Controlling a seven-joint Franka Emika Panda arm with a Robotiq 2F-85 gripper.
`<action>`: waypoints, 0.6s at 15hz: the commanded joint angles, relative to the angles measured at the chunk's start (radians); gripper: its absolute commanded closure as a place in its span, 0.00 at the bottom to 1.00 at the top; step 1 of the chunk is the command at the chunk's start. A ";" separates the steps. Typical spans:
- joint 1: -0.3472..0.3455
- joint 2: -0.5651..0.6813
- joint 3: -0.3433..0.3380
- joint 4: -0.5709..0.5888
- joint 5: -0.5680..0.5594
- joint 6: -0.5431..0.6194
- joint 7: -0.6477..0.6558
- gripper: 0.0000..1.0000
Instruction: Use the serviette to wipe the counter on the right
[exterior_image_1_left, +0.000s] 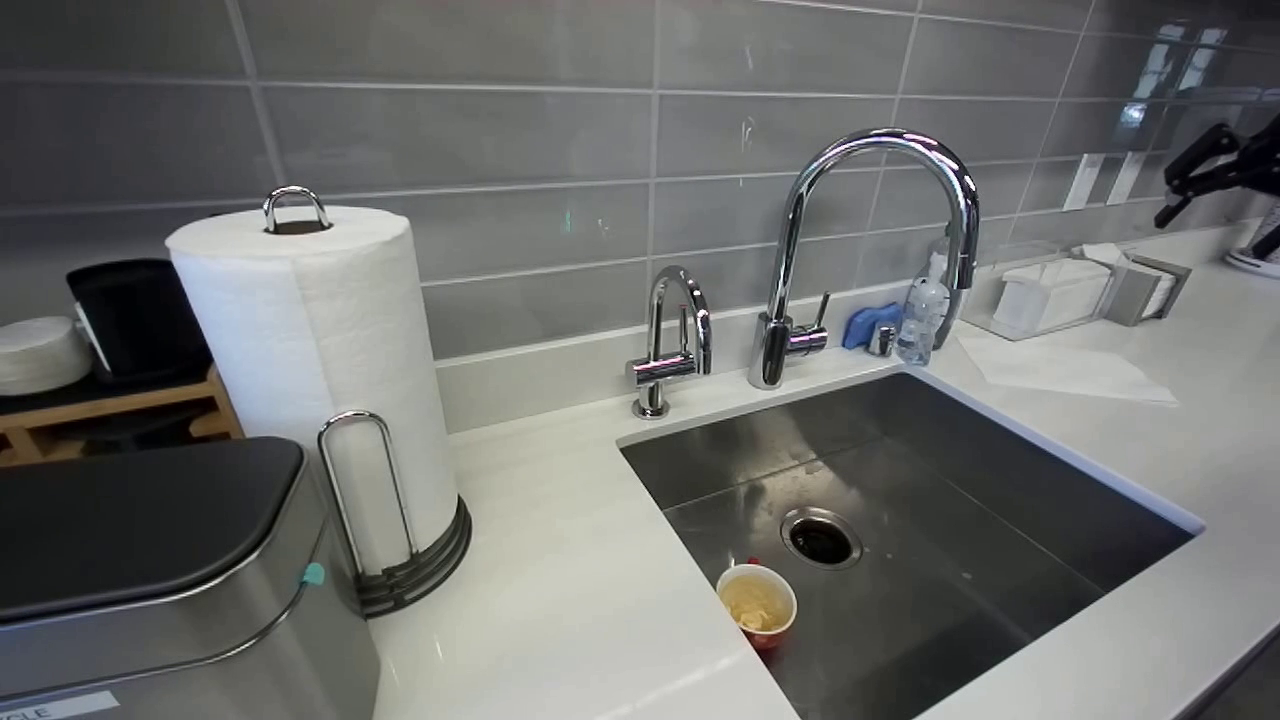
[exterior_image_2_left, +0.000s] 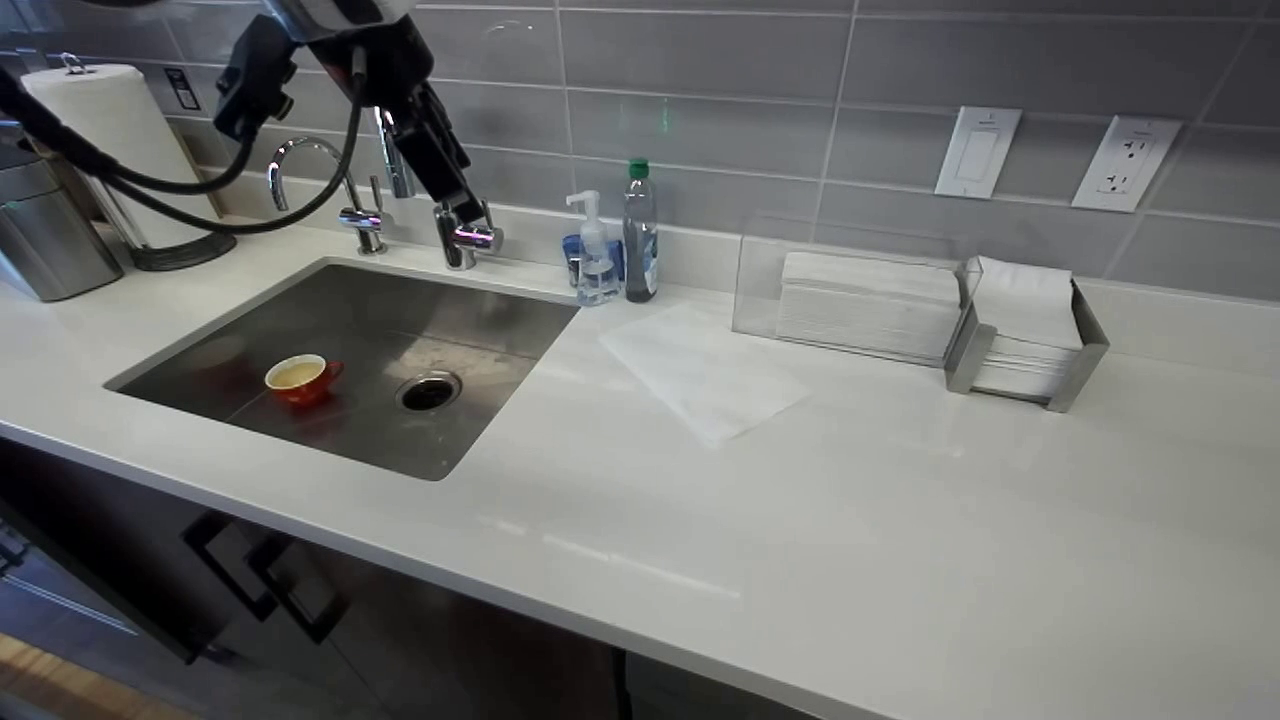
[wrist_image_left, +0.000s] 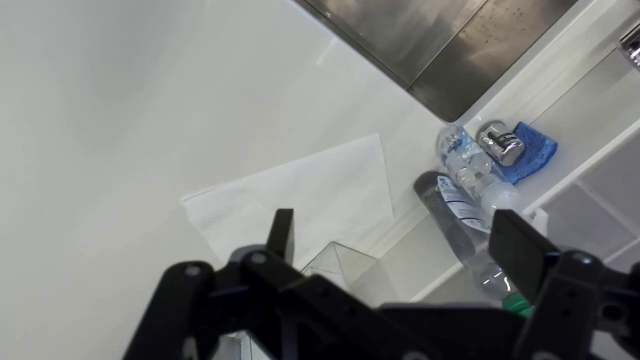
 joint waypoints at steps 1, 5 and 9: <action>0.017 0.000 -0.018 0.002 -0.005 0.000 0.002 0.00; 0.004 0.037 -0.006 0.026 -0.047 0.020 0.032 0.00; 0.023 0.224 -0.021 0.174 -0.082 -0.025 -0.022 0.00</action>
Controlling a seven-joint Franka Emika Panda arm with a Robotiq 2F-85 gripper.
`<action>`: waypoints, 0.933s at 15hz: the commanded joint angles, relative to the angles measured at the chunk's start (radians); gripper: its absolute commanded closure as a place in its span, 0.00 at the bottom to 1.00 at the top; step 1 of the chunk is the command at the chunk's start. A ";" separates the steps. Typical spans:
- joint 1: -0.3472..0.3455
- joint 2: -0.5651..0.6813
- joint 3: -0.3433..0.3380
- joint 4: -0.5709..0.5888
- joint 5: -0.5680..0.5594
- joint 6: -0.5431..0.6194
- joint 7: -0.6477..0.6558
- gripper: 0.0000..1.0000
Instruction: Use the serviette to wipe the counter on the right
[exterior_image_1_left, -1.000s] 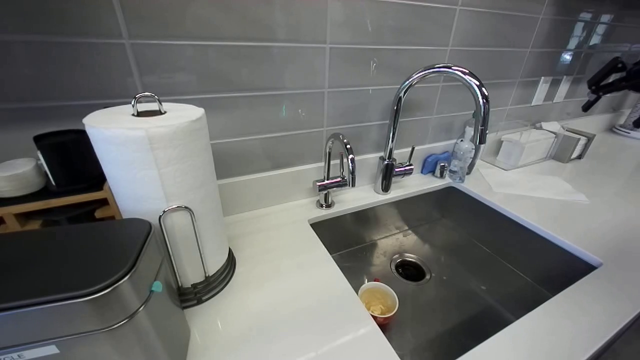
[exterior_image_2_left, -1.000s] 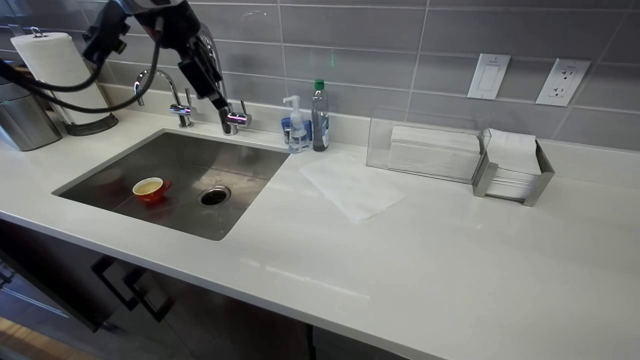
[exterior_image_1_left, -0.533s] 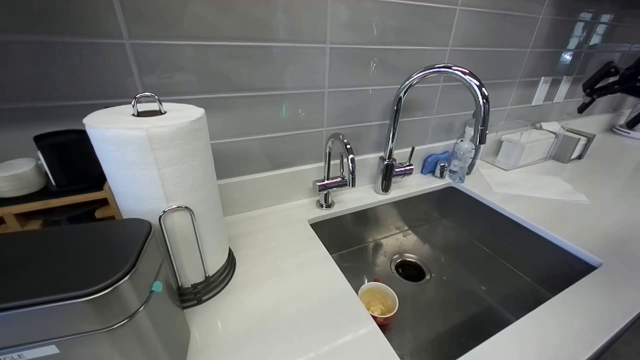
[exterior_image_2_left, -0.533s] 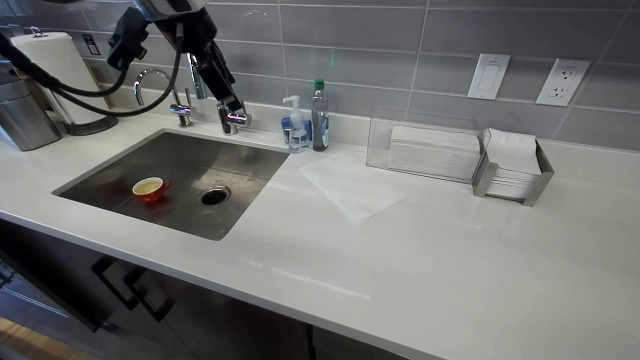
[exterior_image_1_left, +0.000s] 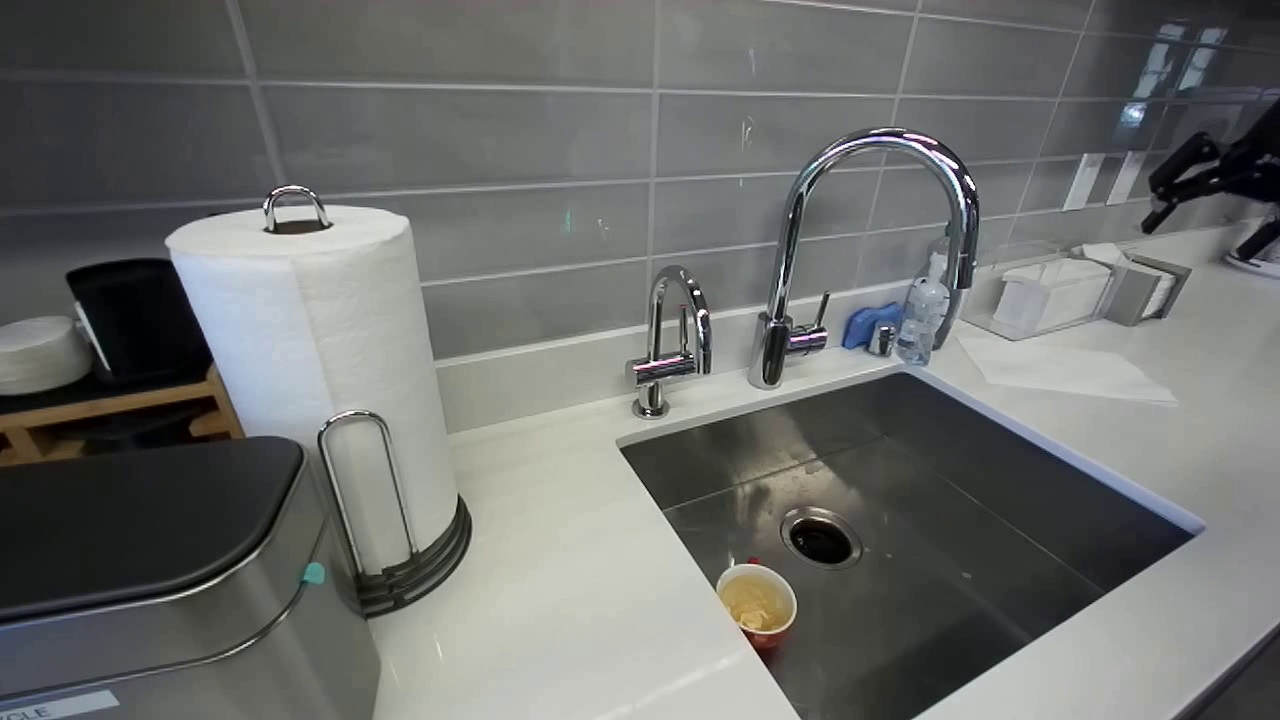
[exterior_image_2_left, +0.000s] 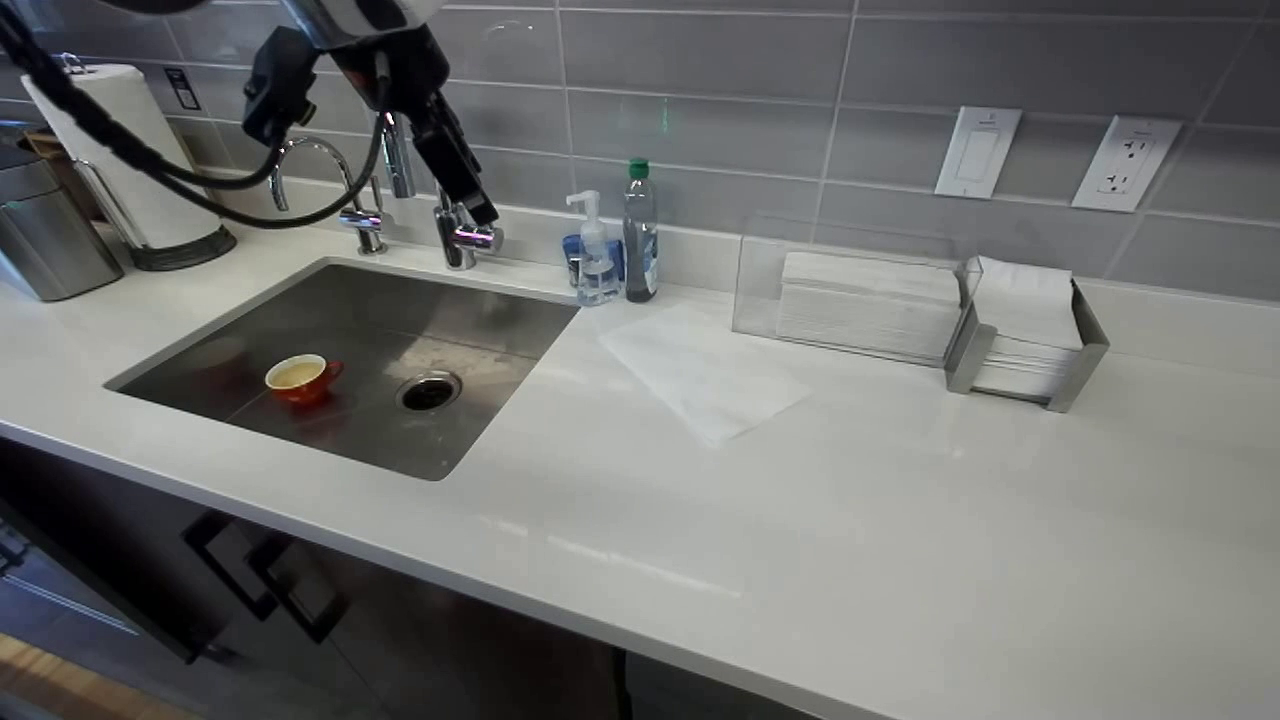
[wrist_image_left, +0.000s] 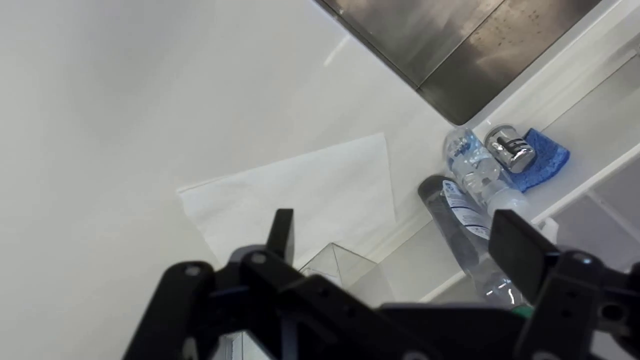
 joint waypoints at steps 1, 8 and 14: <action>0.023 0.217 -0.028 0.171 -0.064 -0.028 -0.012 0.00; 0.021 0.571 -0.073 0.494 0.034 -0.088 -0.240 0.00; -0.067 0.778 -0.034 0.702 0.139 -0.139 -0.411 0.00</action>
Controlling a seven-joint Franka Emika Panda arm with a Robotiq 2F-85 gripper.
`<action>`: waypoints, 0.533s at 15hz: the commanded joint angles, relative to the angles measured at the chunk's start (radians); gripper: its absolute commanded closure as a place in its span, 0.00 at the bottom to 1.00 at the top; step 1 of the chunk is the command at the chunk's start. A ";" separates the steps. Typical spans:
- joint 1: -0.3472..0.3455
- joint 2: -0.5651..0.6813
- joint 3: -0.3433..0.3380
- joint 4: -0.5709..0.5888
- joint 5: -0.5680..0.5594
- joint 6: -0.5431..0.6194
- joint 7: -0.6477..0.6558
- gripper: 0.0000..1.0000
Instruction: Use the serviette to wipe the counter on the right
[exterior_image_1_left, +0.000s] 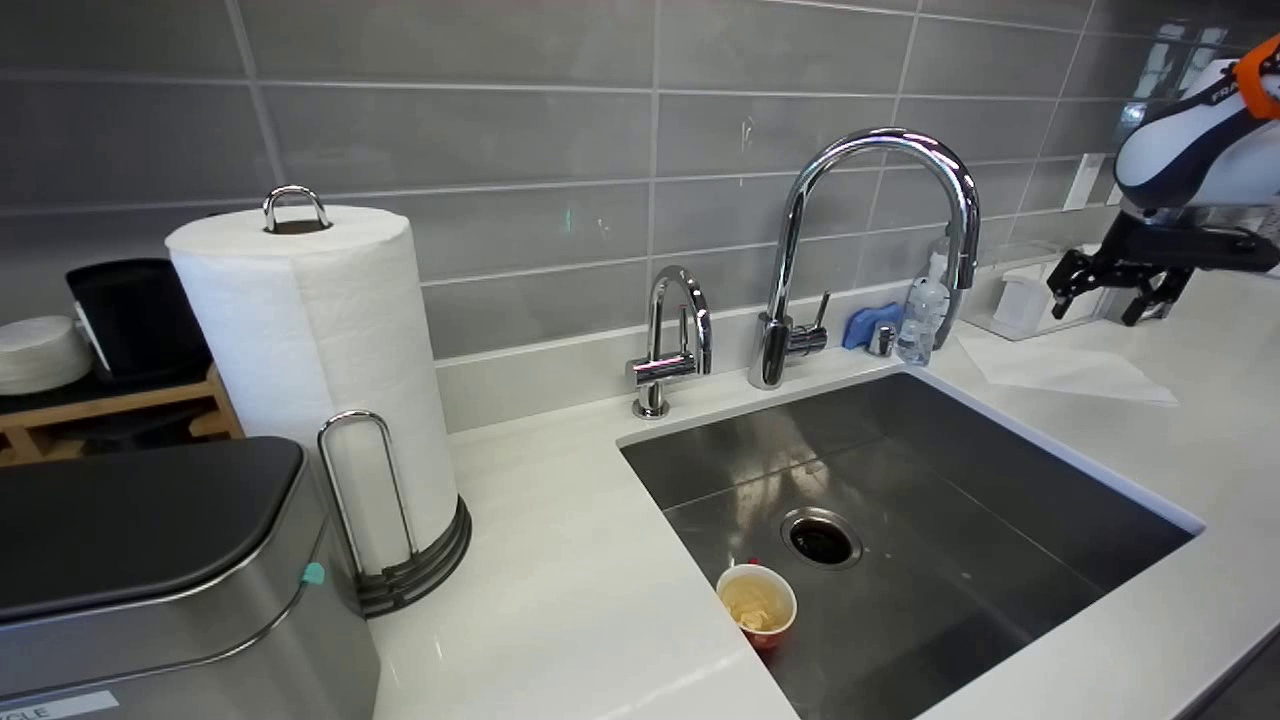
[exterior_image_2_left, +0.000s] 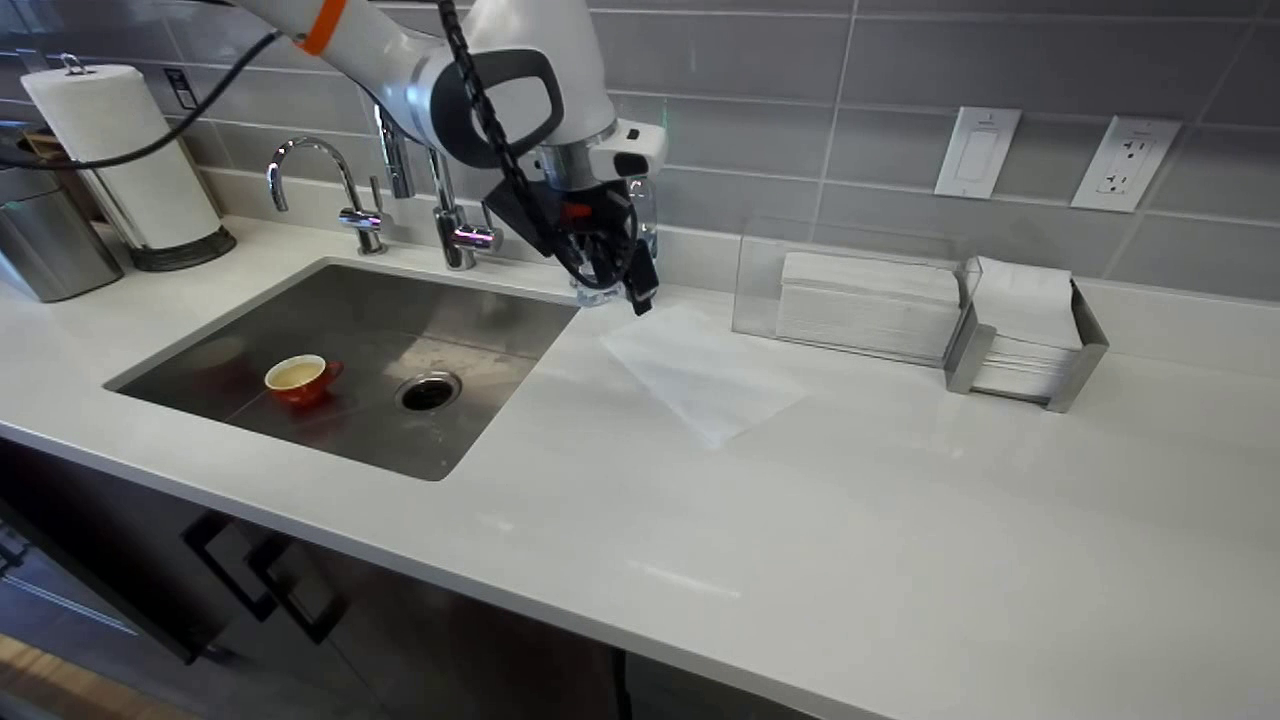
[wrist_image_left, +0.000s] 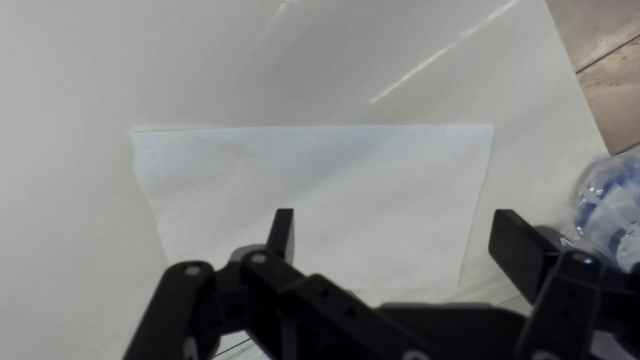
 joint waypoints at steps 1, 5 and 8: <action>-0.066 0.136 0.036 0.154 0.081 -0.059 -0.100 0.00; -0.082 0.241 0.025 0.249 0.088 -0.060 -0.090 0.00; -0.070 0.225 0.011 0.217 0.069 -0.038 -0.079 0.00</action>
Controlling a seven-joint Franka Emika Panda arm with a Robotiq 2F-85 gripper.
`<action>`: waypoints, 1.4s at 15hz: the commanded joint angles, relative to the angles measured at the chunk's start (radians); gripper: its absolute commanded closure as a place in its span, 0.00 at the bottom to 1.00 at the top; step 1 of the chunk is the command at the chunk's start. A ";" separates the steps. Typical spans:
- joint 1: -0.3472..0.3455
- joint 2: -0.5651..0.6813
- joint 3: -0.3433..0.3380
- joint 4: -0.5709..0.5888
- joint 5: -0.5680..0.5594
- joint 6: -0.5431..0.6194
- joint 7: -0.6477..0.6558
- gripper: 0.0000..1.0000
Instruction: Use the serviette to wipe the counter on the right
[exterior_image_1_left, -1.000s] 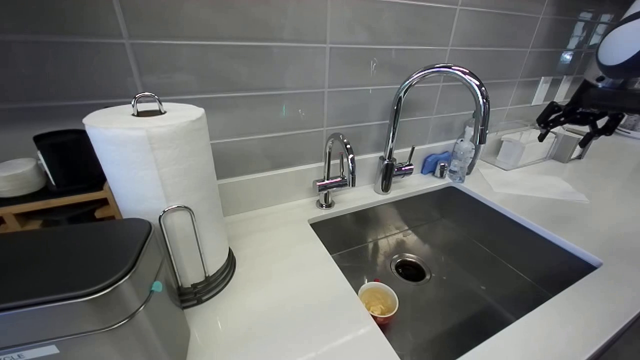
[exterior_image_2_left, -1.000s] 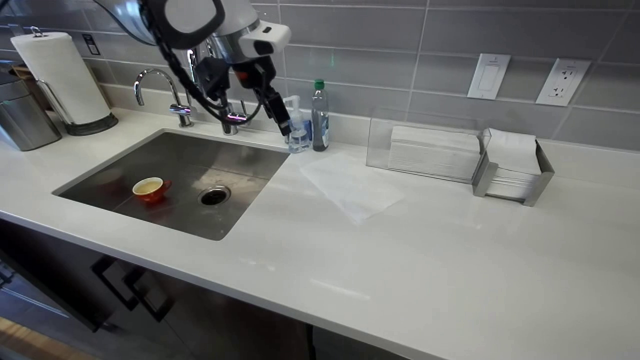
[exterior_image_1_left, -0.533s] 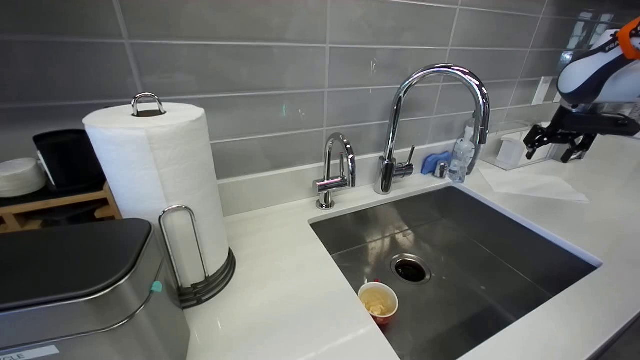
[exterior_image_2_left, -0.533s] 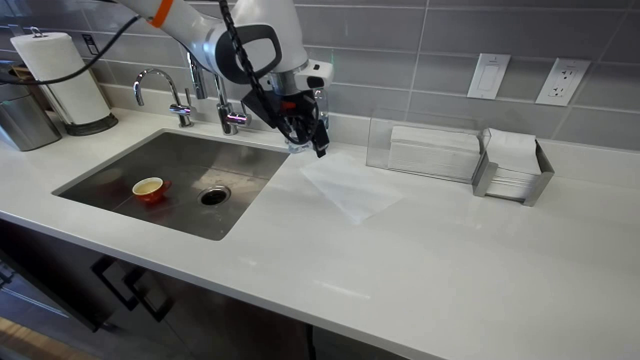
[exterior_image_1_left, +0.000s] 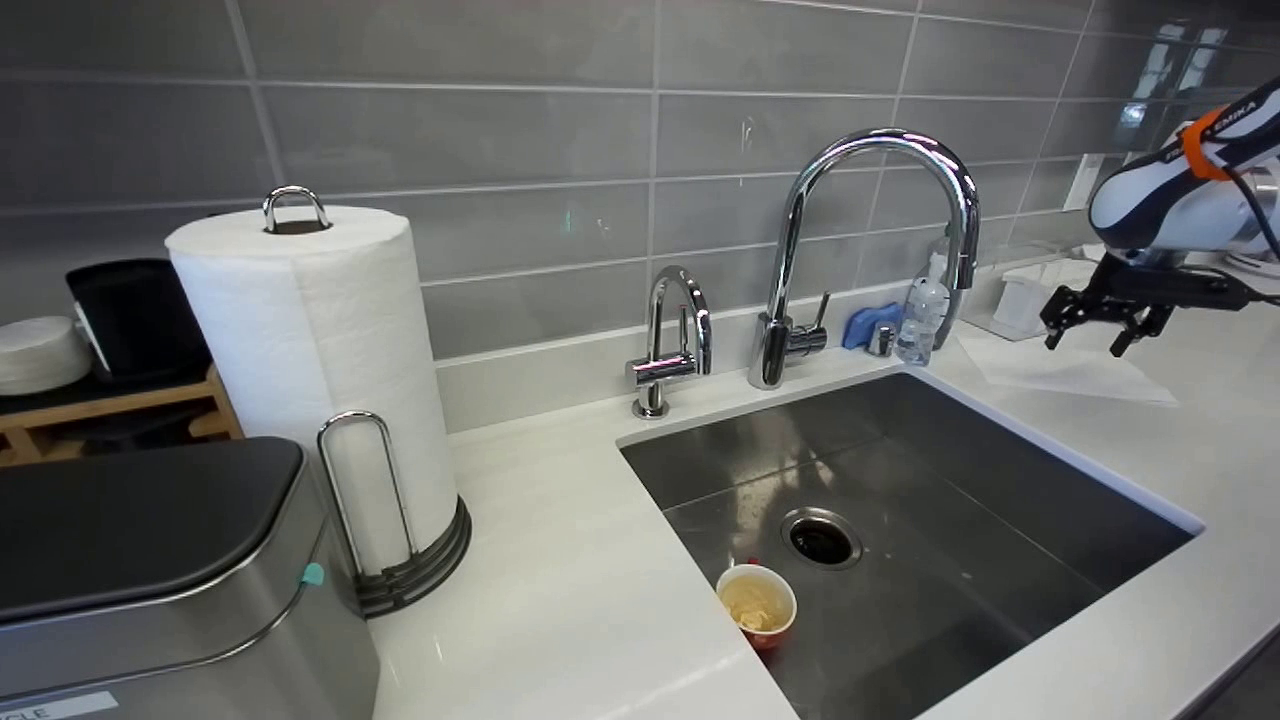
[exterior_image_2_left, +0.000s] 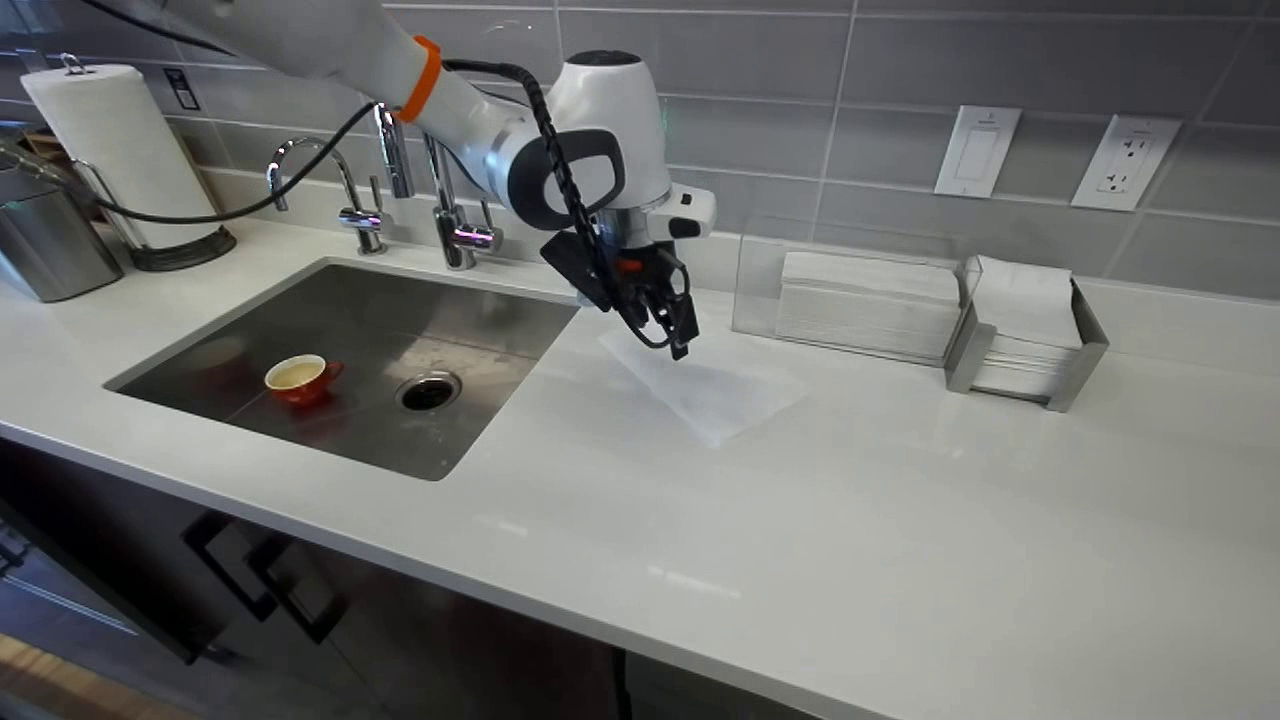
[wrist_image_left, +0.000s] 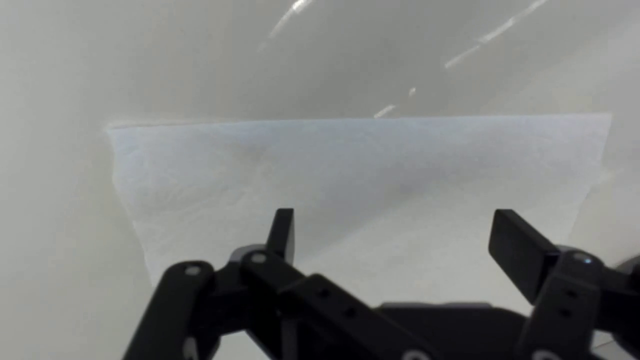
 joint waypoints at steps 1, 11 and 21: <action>0.000 0.018 -0.003 0.019 0.003 -0.003 -0.002 0.00; -0.023 0.132 0.020 0.141 0.000 0.023 -0.055 0.00; -0.045 0.243 0.029 0.279 0.001 -0.016 -0.055 0.30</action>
